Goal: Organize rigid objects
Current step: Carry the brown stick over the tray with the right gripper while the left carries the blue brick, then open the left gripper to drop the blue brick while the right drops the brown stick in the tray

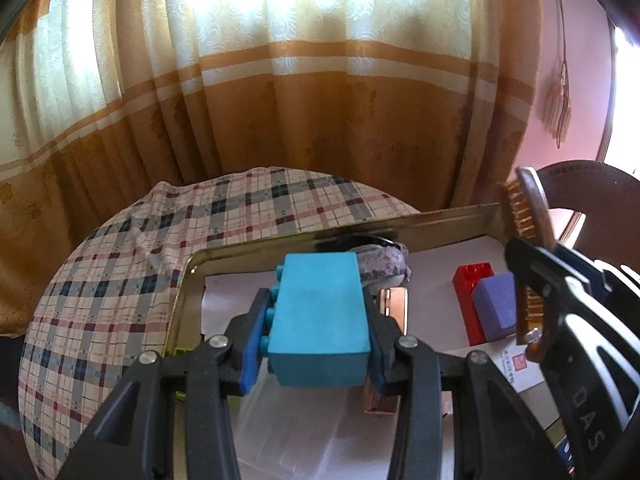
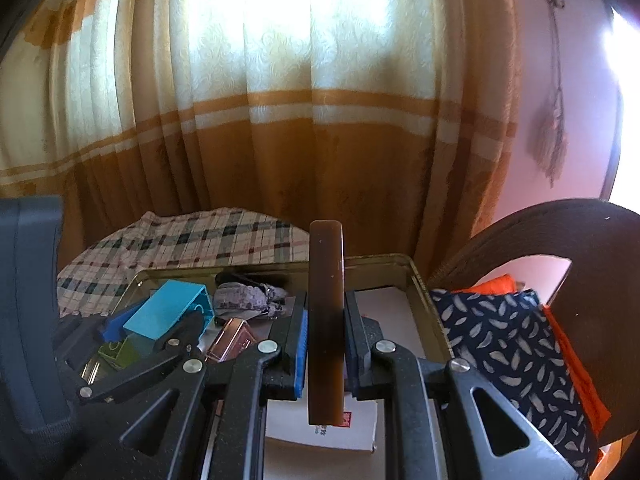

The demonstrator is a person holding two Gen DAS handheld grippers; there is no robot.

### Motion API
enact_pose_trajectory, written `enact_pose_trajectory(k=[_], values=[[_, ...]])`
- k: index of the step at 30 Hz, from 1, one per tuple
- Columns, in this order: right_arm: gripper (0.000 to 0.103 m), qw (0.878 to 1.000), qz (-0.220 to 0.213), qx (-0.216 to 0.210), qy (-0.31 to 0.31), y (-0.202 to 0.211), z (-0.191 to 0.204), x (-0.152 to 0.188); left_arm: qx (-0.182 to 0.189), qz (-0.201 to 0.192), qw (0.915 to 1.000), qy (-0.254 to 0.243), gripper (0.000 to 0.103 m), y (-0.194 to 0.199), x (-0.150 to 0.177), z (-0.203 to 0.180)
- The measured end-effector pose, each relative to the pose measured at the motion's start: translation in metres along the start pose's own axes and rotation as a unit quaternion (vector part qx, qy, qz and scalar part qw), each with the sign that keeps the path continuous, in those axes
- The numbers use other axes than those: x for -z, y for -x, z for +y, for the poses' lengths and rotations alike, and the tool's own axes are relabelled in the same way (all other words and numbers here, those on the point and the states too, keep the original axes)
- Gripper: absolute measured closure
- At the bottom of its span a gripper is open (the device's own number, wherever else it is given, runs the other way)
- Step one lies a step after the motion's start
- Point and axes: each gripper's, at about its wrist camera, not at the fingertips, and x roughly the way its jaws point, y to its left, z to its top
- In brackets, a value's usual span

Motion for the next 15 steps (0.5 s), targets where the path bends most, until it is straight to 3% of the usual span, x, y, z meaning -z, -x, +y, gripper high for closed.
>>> enact_pose_trajectory(k=[15], values=[[0.085, 0.997, 0.071, -0.019, 0.005, -0.040, -0.005, -0.001, -0.006, 0.020, 0.9997, -0.015, 0.062, -0.012, 0.004, -0.008]])
